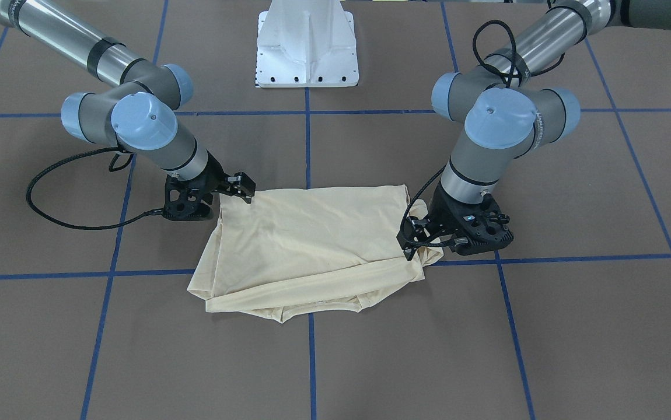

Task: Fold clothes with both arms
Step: 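Lower the right gripper to the folded shirt's side edge and grasp it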

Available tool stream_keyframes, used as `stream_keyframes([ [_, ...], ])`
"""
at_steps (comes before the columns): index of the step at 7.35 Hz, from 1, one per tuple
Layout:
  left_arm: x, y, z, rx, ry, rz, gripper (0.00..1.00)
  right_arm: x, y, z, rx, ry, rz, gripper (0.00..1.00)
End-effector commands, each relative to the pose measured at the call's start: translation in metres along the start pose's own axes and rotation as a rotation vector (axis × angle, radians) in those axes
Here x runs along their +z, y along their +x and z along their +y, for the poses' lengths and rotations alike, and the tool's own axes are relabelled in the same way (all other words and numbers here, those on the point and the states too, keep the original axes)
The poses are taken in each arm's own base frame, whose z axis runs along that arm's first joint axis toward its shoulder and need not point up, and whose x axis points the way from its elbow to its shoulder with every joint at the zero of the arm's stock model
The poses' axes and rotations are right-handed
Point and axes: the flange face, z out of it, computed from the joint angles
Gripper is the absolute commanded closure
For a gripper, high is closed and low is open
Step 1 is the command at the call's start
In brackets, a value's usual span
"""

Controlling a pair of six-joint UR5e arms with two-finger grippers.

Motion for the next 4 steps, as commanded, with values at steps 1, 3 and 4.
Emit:
stream_keyframes([
  [1,0.004,-0.006,0.001,-0.001,-0.003,-0.009,0.01,0.000,0.001,0.000,0.004,-0.001,0.005,0.15],
  [3,0.010,-0.015,0.002,-0.002,-0.009,-0.018,0.01,0.001,0.004,-0.001,0.006,0.000,0.007,0.24],
  [4,0.011,-0.018,0.003,-0.001,-0.009,-0.019,0.01,0.001,0.003,-0.001,0.006,-0.002,0.007,0.43],
])
